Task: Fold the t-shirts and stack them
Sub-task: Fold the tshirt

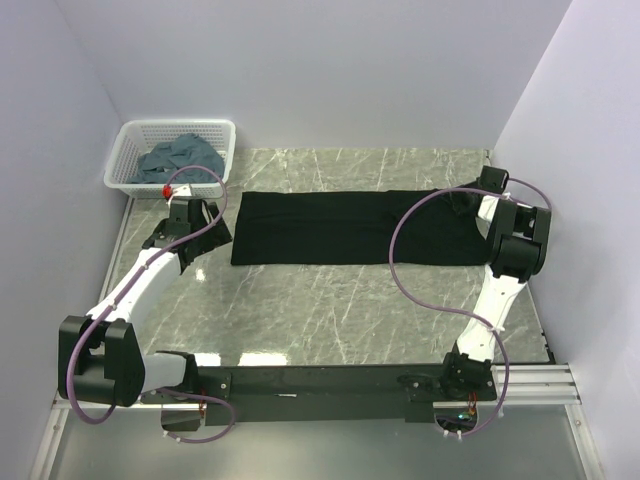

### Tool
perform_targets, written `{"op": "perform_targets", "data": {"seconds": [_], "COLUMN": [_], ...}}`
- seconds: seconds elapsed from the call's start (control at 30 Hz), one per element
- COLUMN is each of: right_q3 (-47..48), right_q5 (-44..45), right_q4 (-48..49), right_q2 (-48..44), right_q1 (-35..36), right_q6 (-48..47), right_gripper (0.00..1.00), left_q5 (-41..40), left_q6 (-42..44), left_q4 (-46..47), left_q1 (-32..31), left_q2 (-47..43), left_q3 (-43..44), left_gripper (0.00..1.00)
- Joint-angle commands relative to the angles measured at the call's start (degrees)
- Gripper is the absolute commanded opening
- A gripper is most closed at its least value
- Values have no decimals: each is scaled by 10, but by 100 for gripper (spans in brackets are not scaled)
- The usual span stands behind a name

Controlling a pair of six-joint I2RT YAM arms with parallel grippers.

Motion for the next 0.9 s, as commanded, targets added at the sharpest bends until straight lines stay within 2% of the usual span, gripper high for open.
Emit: {"op": "perform_targets", "data": {"seconds": [0.0, 0.1, 0.17, 0.2, 0.3, 0.37, 0.53, 0.73, 0.87], "right_q3": [6, 16, 23, 25, 19, 3, -47, -164, -293], "right_q5": [25, 26, 28, 28, 39, 47, 77, 142, 144], "right_q4": [11, -4, -21, -26, -39, -40, -70, -134, -132], "right_q2": [-46, -40, -34, -30, -43, -60, -156, -307, -407], "right_q1": [-8, -8, -8, -8, -8, -7, -3, 33, 37], "right_q6": [-19, -29, -34, -35, -42, -51, -85, -100, -75], "right_gripper": [0, 1, 8, 16, 30, 34, 41, 49, 53], "left_q5": [5, 6, 6, 6, 8, 8, 14, 43, 28], "left_q6": [12, 12, 12, 12, 12, 11, 9, -3, 5], "left_q4": [15, 15, 15, 15, 15, 14, 13, 13, 9], "left_q1": [1, 1, 1, 1, 1, 1, 1, -2, -56], "left_q2": [-6, -8, -8, -8, -7, -7, -10, -20, 6], "left_q3": [-1, -1, -2, -1, 0, 1, 2, 8, 56], "left_gripper": [99, 99, 99, 99, 99, 99, 99, 99, 99]}}
